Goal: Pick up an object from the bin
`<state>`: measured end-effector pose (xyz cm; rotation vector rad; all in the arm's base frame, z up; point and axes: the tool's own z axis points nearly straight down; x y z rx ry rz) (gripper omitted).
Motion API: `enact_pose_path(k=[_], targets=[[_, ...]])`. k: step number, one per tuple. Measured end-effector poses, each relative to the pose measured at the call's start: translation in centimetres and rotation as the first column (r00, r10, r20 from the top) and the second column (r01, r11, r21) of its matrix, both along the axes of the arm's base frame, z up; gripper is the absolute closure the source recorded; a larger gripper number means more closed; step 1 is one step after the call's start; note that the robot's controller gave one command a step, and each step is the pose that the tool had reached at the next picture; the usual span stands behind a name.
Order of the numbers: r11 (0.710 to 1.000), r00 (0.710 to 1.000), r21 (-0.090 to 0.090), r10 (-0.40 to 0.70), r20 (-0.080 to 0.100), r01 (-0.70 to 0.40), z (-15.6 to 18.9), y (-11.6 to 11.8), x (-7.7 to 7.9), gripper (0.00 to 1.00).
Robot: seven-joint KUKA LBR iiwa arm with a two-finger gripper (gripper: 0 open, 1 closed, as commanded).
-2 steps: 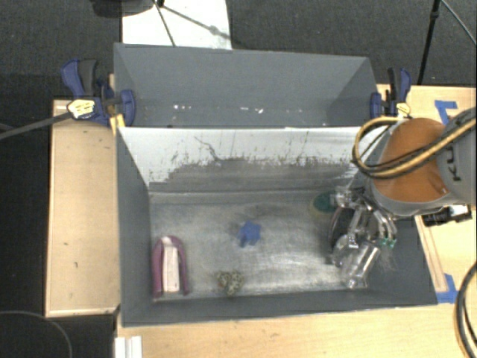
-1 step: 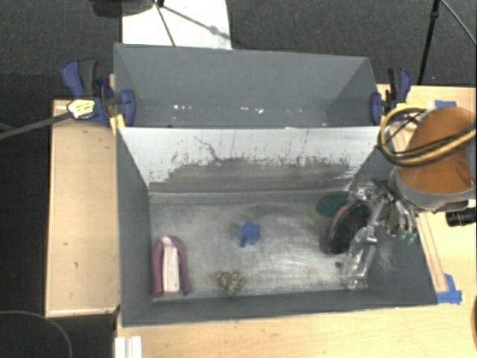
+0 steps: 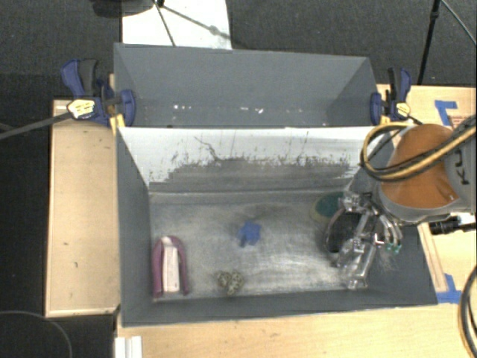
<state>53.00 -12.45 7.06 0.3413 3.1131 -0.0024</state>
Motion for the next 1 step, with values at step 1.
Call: enact_pose_path(k=[1], targets=[[1.000, 1.000, -0.001, 0.000, 0.006, 0.000, 0.30, -0.07, 0.18, 1.00]])
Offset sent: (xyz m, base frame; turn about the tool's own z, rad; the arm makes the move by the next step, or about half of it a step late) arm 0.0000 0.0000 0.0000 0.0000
